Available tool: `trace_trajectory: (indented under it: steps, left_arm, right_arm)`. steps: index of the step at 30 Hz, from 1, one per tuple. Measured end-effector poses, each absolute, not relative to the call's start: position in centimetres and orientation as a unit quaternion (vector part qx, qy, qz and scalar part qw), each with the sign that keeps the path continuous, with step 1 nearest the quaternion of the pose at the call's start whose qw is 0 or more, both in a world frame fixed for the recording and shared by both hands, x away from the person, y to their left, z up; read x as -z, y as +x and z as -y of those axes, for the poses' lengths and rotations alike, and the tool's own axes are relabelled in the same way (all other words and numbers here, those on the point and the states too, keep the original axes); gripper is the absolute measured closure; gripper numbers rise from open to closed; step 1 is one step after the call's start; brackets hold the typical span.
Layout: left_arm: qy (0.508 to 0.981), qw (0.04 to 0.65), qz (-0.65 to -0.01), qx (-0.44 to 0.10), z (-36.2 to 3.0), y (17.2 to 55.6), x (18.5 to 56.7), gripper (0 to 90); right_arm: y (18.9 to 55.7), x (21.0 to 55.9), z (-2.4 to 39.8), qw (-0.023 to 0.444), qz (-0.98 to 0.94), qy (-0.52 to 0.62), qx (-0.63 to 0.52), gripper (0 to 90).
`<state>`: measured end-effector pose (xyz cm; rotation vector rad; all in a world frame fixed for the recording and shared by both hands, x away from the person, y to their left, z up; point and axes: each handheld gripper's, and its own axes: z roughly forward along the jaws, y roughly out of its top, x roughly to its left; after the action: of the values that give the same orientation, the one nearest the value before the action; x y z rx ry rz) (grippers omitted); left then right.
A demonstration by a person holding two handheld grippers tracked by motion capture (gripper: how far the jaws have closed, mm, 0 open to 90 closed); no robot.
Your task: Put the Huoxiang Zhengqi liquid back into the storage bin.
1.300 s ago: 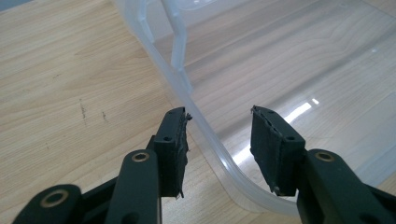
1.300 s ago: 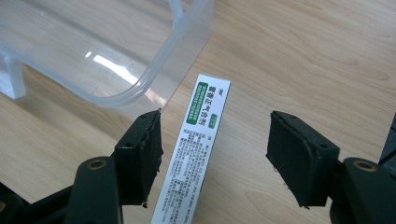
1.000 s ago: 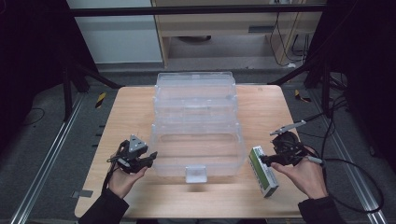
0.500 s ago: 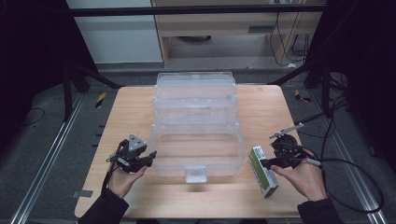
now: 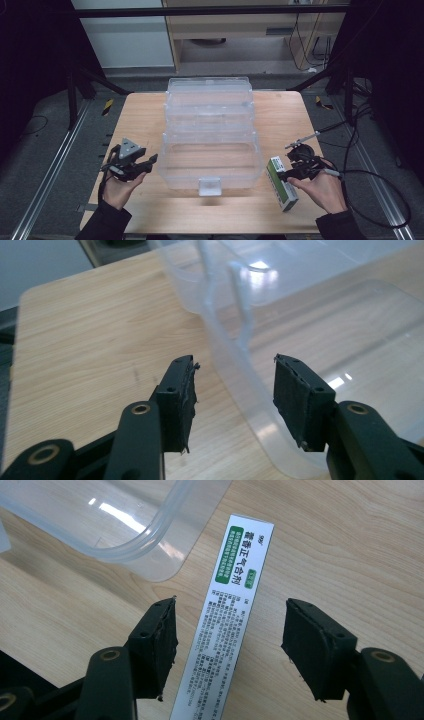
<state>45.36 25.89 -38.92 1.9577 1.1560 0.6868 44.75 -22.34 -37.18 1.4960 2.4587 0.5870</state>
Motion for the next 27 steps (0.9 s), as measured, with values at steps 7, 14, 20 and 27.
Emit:
trace_trajectory:
  steps: [7, 14, 20, 27]
  left_arm:
    - [0.746, 0.363, -0.483, -0.279, -28.8, 46.4, 39.5, 49.6]
    - [0.748, 0.327, -0.506, -0.277, -30.1, 47.6, 41.5, 48.7]
    - [0.746, 0.316, -0.517, -0.277, -30.7, 47.9, 42.1, 46.0]
    - [0.753, 0.309, -0.515, -0.270, -30.3, 48.0, 42.7, 45.6]
  right_arm:
    - [45.1, 37.6, 22.0, 0.095, -0.837, 0.508, -0.182, 39.4]
    - [45.6, 38.0, 21.7, 0.088, -0.841, 0.507, -0.166, 40.7]
    - [46.0, 38.3, 21.5, 0.085, -0.845, 0.506, -0.153, 42.2]
    - [46.3, 38.7, 21.1, 0.075, -0.847, 0.508, -0.137, 46.3]
